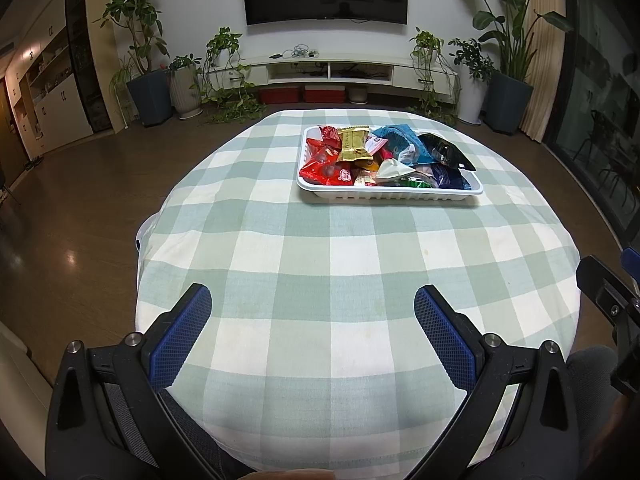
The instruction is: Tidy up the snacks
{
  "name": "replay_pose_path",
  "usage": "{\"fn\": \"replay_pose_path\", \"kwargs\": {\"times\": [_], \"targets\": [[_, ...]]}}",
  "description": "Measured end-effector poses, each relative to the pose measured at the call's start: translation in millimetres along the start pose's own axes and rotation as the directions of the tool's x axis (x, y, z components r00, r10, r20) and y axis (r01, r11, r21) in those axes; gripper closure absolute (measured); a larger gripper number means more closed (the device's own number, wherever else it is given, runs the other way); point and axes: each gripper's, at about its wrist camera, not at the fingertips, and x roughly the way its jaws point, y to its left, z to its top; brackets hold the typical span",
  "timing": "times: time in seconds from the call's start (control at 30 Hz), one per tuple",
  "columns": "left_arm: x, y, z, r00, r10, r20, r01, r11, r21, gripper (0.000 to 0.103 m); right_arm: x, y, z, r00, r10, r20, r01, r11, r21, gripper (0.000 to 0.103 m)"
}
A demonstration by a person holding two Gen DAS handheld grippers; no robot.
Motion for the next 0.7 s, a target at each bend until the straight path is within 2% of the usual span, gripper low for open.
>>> {"fn": "replay_pose_path", "kwargs": {"times": [0.7], "targets": [[0.3, 1.5, -1.3, 1.000, 0.002, -0.001, -0.002, 1.000, -0.001, 0.000, -1.3, 0.9, 0.4, 1.000, 0.000, -0.002, 0.000, 1.000, -0.002, 0.000]]}}
